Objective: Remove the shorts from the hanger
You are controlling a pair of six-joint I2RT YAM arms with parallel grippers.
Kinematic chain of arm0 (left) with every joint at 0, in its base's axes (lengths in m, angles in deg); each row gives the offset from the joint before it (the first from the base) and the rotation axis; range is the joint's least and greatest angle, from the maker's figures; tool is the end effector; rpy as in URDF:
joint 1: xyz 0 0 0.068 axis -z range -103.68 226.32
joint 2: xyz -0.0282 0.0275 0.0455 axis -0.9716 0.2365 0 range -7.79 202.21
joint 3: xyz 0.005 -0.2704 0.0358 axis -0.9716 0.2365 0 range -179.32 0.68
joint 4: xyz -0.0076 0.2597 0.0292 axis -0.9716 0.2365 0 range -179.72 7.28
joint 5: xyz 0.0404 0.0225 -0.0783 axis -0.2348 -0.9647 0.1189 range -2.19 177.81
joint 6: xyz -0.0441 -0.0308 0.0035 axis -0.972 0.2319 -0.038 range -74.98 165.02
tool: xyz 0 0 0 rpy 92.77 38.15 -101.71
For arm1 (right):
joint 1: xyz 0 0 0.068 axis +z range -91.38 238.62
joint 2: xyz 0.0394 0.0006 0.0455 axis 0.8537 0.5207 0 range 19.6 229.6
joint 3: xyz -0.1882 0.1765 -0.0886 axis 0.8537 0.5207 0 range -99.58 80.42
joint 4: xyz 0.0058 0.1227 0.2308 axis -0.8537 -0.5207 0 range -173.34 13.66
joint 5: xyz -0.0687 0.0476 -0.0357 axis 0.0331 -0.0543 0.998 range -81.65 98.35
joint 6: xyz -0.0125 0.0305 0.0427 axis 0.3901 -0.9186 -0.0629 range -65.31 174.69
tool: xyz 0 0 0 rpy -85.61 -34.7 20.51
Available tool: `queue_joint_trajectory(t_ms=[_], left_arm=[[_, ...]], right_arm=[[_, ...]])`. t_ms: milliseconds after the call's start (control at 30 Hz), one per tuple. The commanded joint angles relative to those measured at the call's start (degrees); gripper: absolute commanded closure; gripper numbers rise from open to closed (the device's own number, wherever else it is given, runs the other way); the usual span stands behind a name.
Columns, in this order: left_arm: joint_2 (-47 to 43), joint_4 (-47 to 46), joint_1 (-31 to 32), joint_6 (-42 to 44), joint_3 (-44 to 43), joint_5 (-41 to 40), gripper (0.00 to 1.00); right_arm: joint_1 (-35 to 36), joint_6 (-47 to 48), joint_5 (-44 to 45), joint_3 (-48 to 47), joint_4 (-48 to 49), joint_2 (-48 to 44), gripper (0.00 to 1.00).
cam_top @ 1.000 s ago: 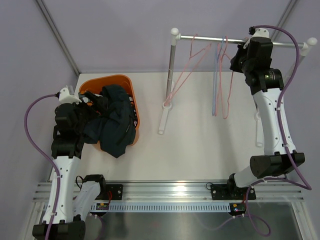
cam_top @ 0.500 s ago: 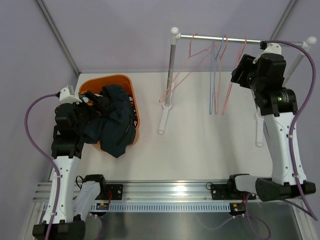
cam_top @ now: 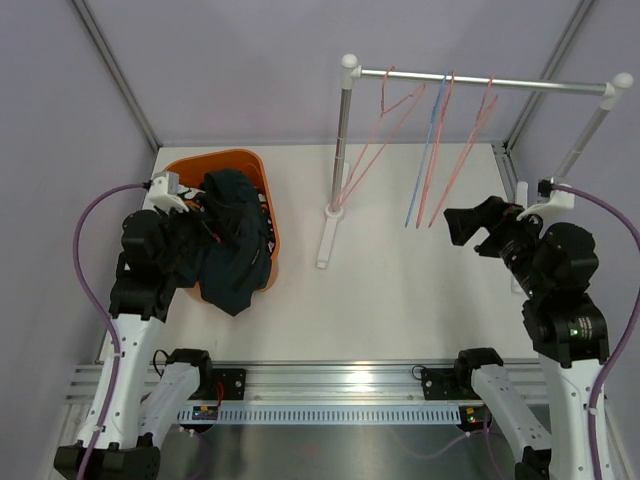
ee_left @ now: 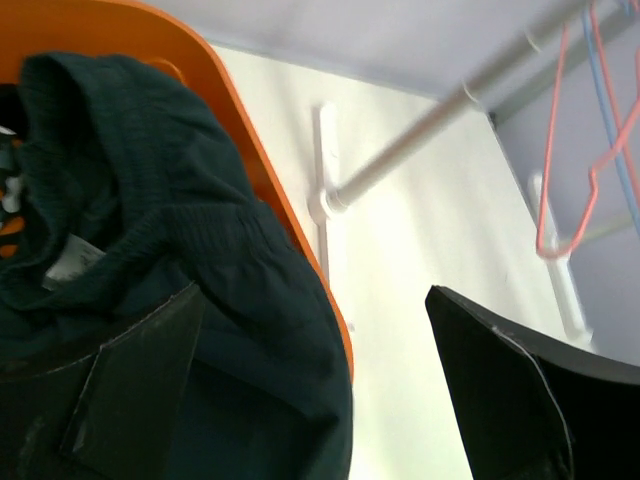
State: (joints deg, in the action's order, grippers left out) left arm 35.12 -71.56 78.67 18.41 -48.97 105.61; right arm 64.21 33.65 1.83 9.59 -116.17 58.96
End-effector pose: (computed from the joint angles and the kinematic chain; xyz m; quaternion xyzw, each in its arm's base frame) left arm 0.1682 -0.0178 0.3602 -0.0648 0.7681 -0.2724 0.5758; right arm 0.1007 0.0141 0.4440 0.0647 0.7537 0.1922 0.6251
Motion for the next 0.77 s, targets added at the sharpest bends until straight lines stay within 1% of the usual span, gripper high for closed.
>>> queue_joint_trajectory(t_ms=[0,33,133,267,333,433,733], left_arm=[[-2.9,4.6,6.2,7.9,-2.5,-0.7,0.01],[-4.4,5.9,9.4,8.8,-2.8,-2.8,0.01],[-7.7,9.4,12.7,11.4,-2.4,-8.2,0.01],[-10.9,12.3,13.0,12.8,0.9,-10.2,0.01],[-11.8,13.1,13.0,13.1,0.8,-9.7,0.01],[-13.6,12.9,13.0,13.0,1.7,-9.2,0.01],[-14.3,13.8,14.1,13.2,3.2,-10.9,0.01]], right_arm=[[-0.2,-5.8,-11.6,10.9,6.9,-4.5,0.0],[-0.2,-6.6,-12.2,12.7,7.8,-5.8,0.01],[-0.1,-7.6,-12.5,17.1,8.5,-7.9,0.01],[-0.1,-9.1,-15.7,21.8,11.4,-9.4,0.01],[-0.1,-10.0,-16.4,24.1,12.8,-10.3,0.01],[-0.2,-10.4,-16.4,25.5,13.2,-10.8,0.01],[-0.1,-10.9,-16.2,28.3,14.6,-13.2,0.0]])
